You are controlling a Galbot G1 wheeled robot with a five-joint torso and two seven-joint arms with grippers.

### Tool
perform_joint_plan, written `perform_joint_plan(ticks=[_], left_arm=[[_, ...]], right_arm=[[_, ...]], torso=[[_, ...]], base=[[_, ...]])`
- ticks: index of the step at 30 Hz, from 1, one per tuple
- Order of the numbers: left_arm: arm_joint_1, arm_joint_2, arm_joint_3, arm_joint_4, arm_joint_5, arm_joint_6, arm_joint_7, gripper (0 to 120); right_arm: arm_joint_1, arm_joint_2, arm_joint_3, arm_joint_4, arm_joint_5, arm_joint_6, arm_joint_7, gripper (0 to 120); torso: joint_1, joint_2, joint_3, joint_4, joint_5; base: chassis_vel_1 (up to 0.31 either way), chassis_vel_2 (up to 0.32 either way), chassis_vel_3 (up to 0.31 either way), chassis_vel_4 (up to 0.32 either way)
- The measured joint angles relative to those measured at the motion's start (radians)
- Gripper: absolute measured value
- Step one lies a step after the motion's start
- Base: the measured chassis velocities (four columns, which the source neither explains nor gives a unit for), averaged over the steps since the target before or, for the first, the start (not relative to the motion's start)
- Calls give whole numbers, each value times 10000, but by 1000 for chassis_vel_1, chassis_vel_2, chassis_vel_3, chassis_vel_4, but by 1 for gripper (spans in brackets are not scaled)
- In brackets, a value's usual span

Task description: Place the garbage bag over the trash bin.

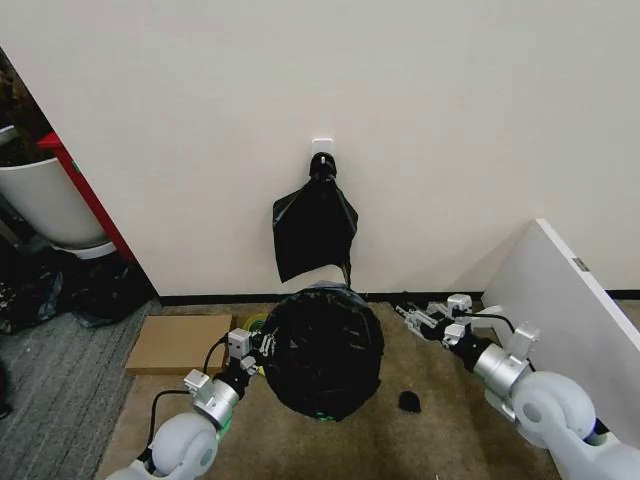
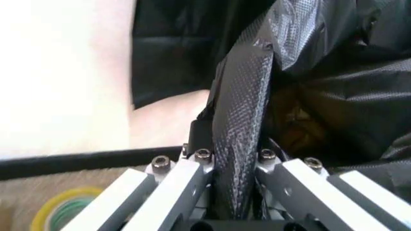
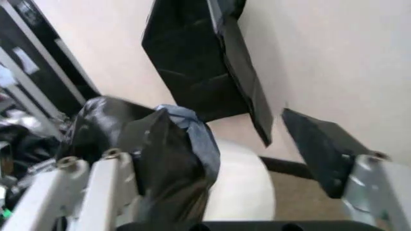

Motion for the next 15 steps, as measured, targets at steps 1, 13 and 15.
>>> perform_joint_plan(ticks=[1,13,15], left_arm=[[-49,-76,17,-27,2,125,-265,1],[-335,-443,514,-294,1091,482,-1808,1],[-412,-440,677,-347,1143,539,-1916,1]], right_arm=[[-209,136,-65,448,-493,-138,349,75],[-302,1172,-3281,2480,-3315,-2393,3490,36],[-124,1185,-3647,2381,-3866,-2529,3478,27]], torso=[[0,0,0,-3,0],[0,0,0,-1,0],[0,0,0,1,-1]], base=[[0,0,0,0],[0,0,0,0],[0,0,0,0]])
